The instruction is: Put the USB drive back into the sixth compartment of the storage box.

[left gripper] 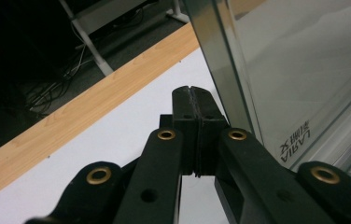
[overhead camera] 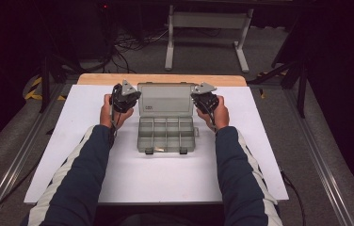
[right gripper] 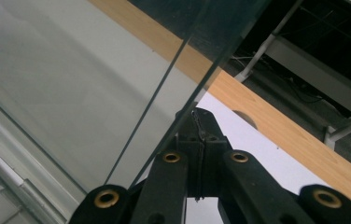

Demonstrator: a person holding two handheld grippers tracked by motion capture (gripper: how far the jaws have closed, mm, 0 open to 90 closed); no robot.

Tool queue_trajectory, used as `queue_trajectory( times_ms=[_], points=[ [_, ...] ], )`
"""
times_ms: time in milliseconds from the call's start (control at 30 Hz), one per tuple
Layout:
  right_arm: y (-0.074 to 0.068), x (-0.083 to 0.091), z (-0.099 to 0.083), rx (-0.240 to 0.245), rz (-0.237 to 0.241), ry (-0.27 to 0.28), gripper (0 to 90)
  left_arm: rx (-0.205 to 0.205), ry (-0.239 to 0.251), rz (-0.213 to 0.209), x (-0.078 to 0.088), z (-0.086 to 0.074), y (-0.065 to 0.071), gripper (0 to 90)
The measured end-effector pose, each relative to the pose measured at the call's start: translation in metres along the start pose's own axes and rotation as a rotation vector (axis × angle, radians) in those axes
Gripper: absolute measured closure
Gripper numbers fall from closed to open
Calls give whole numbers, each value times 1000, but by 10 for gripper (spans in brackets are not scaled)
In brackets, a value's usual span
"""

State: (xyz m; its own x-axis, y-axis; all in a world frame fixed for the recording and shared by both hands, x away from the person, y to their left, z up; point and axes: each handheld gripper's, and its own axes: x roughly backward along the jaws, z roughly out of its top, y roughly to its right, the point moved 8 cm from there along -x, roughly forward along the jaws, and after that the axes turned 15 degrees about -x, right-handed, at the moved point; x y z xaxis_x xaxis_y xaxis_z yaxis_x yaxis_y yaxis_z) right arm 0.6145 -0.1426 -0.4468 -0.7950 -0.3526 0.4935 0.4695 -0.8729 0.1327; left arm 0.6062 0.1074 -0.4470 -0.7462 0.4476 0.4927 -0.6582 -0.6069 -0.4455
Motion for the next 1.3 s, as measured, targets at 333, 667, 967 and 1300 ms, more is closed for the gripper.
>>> queue_trajectory(
  times_ms=[333,667,967,1300],
  points=[
    [0,5,5,-6,-7,27,900,7,24,23,5,6,-1,896],
    [-1,9,9,0,-17,41,900,-5,49,37,10,12,-1,896],
    [-2,13,12,-1,-23,55,900,3,55,55,13,14,-1,894],
    [-3,23,18,-25,-21,94,900,15,72,68,20,19,0,894]
  ],
)
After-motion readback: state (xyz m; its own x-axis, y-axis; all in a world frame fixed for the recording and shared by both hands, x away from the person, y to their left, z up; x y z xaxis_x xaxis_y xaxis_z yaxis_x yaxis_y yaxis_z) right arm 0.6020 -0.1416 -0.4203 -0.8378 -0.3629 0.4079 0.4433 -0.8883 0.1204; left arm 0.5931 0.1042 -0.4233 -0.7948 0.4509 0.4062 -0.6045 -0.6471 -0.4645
